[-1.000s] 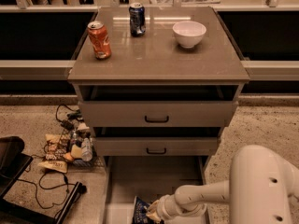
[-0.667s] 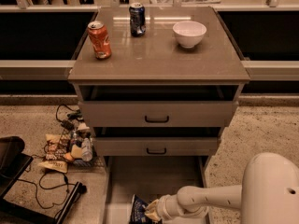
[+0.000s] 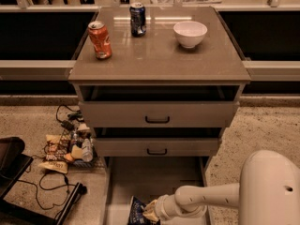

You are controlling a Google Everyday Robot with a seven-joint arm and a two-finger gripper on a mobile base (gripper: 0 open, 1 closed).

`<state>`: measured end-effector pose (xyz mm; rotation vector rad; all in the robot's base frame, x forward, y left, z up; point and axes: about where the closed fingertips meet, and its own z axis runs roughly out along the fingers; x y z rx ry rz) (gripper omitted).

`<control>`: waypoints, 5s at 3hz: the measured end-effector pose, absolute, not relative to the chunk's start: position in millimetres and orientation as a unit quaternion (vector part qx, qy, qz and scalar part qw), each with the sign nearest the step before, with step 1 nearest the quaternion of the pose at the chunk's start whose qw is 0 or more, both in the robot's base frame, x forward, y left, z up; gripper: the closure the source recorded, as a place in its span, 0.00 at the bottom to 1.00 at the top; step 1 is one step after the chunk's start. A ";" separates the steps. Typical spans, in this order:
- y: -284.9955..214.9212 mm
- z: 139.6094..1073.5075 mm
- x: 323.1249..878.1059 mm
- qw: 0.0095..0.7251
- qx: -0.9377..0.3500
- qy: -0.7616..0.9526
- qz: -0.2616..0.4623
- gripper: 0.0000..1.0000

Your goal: Pick blue chip bag from bottom drawer and place on counter

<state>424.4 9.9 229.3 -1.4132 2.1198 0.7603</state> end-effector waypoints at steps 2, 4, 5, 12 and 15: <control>18.1 347.5 391.5 0.254 -0.510 0.774 0.276 1.00; -5.5 492.3 340.7 0.276 -0.478 0.788 0.273 1.00; -33.2 575.3 356.4 0.316 -0.458 0.796 0.239 1.00; -107.3 913.9 524.4 0.462 -0.293 0.825 0.143 1.00; -98.4 962.0 679.4 0.519 -0.318 0.772 0.185 1.00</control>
Offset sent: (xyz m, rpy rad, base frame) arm -0.0294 -0.0173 0.2778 -0.0242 -0.1651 0.0022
